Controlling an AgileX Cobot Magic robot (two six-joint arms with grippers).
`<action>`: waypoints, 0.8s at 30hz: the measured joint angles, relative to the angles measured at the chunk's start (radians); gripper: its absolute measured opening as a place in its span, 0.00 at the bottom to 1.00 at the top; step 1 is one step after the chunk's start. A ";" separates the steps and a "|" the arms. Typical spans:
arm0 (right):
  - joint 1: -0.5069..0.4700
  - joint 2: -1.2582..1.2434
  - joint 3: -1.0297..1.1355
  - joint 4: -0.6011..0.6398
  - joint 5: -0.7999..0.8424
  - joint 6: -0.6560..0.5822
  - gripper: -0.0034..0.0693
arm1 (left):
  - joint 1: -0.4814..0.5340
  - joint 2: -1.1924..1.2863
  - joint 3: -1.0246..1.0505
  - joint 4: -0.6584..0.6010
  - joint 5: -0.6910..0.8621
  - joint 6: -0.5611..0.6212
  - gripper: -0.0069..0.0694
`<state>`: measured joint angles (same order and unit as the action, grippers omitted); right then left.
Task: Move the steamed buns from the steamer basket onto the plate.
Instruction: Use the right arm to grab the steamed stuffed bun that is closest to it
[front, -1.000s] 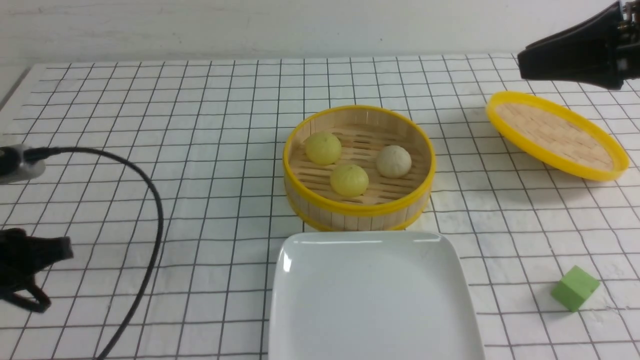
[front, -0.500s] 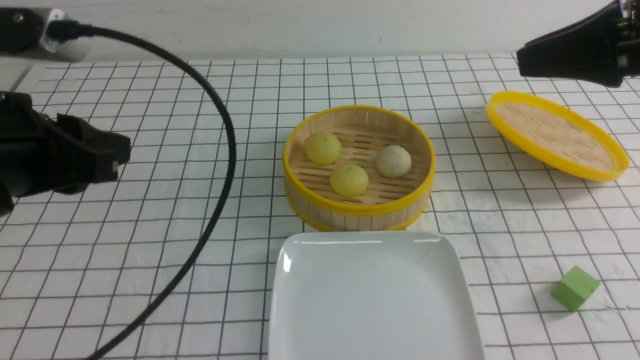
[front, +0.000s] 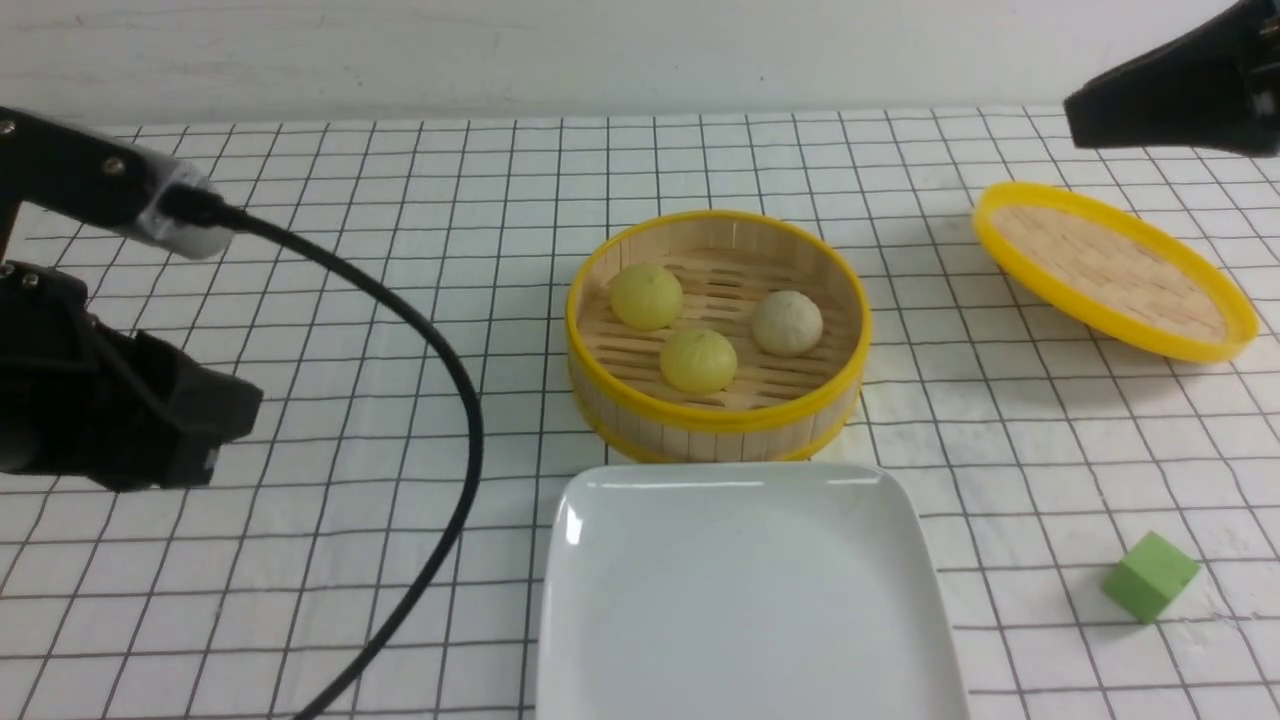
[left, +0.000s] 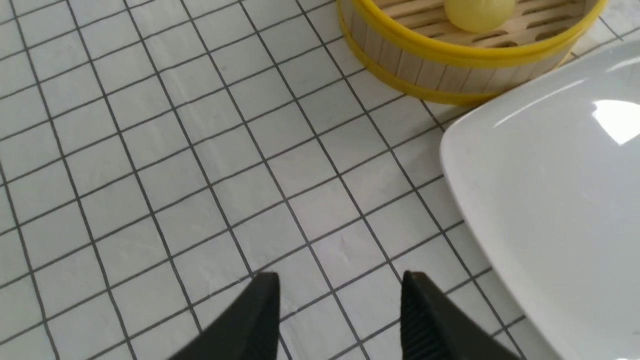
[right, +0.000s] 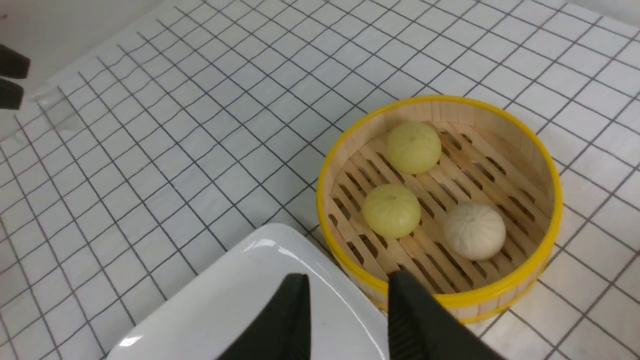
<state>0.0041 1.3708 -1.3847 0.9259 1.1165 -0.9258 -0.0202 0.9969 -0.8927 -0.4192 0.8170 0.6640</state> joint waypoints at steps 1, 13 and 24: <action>0.010 0.003 0.000 -0.001 0.000 0.000 0.38 | 0.000 0.000 0.000 -0.003 0.000 0.001 0.60; 0.254 0.263 -0.112 -0.228 -0.084 0.144 0.38 | 0.000 0.000 0.000 -0.077 -0.002 0.013 0.70; 0.263 0.550 -0.496 -0.432 0.013 0.380 0.38 | 0.000 0.000 0.000 -0.067 0.013 0.013 0.70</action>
<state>0.2671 1.9212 -1.8809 0.4940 1.1292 -0.5455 -0.0202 0.9969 -0.8927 -0.4862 0.8299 0.6768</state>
